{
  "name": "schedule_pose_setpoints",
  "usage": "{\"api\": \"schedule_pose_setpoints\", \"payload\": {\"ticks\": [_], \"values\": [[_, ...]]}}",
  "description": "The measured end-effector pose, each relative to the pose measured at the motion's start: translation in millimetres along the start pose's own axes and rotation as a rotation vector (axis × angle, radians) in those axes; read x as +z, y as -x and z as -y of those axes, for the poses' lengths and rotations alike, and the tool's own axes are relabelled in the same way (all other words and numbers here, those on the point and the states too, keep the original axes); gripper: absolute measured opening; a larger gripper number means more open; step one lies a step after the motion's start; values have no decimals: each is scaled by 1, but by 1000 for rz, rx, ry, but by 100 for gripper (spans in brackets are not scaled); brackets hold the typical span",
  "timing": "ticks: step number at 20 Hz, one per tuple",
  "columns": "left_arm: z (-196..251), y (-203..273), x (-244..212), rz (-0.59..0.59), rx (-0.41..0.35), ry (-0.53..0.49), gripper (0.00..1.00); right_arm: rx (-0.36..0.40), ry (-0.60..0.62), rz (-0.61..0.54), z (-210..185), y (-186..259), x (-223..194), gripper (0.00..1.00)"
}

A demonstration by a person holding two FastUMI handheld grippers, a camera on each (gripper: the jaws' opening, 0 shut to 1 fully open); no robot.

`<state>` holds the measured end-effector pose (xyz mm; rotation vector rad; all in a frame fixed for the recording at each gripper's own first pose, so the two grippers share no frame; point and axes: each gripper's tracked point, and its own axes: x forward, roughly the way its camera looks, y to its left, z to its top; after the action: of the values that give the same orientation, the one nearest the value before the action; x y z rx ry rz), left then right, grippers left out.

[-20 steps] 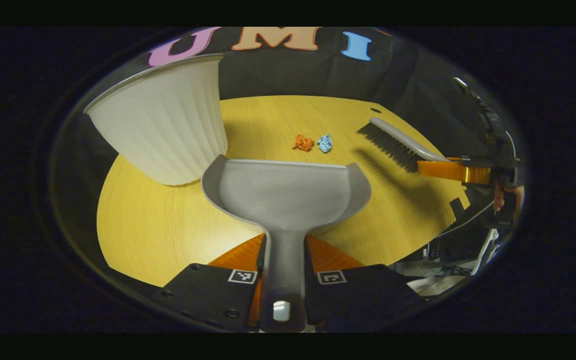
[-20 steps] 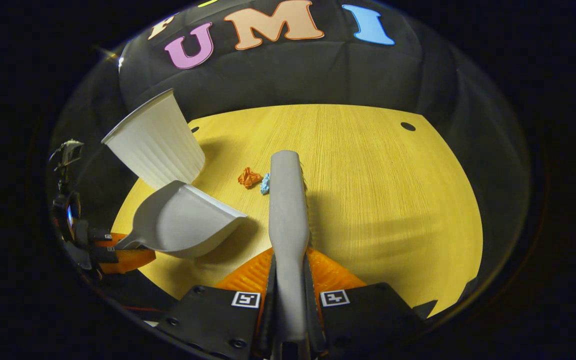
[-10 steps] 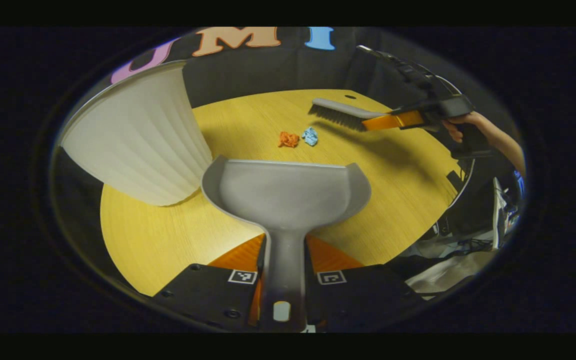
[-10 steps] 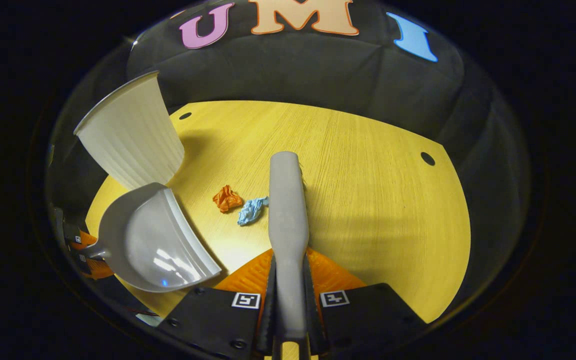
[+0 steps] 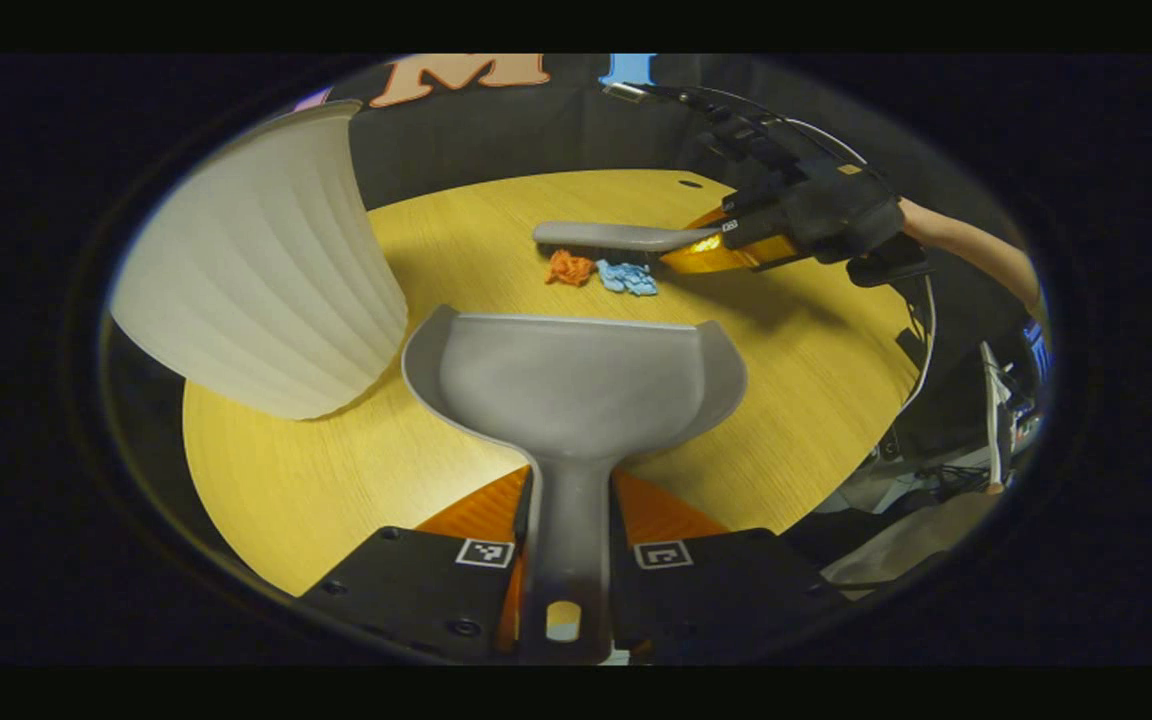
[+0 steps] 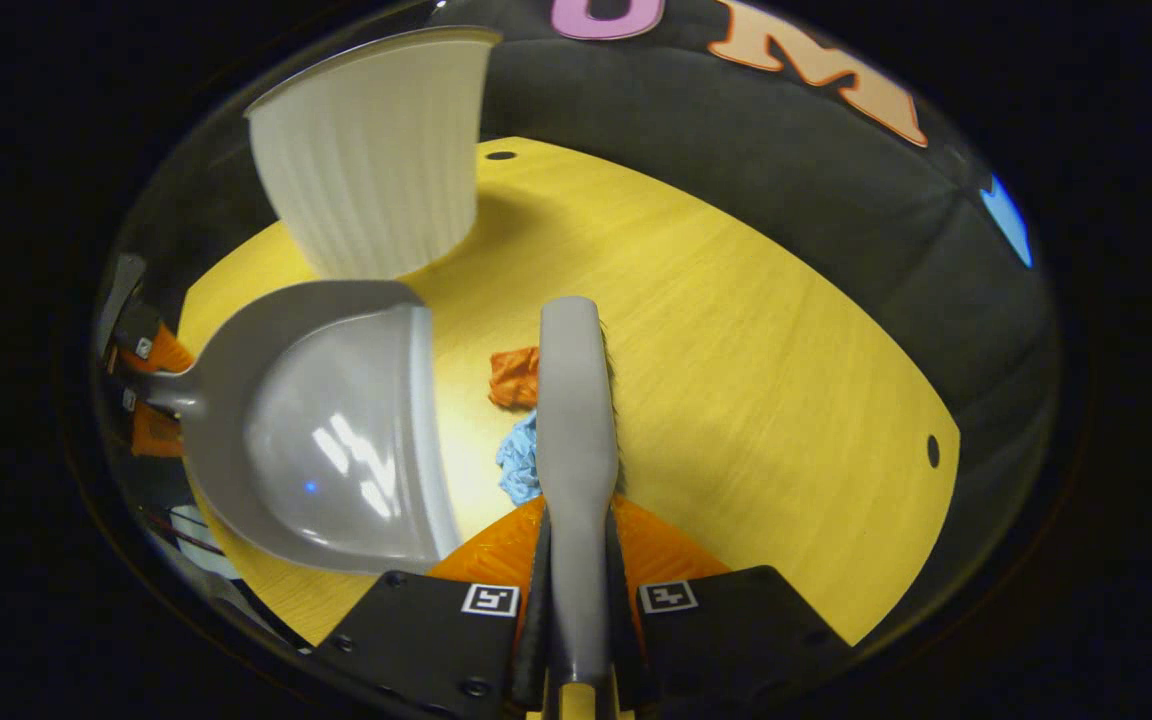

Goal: Pick up the small broom and dustpan from the desktop, sweep the trash into the dustpan with the broom, and then empty the trash into the garbage bin.

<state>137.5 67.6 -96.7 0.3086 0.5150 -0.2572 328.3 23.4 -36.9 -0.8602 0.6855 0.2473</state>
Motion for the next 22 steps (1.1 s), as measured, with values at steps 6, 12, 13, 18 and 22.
{"api": "schedule_pose_setpoints", "payload": {"ticks": [6, 12, 13, 18, 22], "values": [[0, -6, -14, -23, 3, 7, 31, 217, 78, -13, -55, 26, -11, 27], [7, -1, 7, 94, -28, 83, 28, 126, -139, 166, -6, 100, 10, 29], [10, 3, 10, 101, -39, 106, 29, 95, -192, 188, 7, 110, 7, 29], [13, 21, 30, 165, -78, 18, 29, -64, -423, 288, 63, 134, -16, 29], [0, 71, 78, 220, -133, -73, 31, -140, -502, 303, 84, 128, -44, 29]]}}
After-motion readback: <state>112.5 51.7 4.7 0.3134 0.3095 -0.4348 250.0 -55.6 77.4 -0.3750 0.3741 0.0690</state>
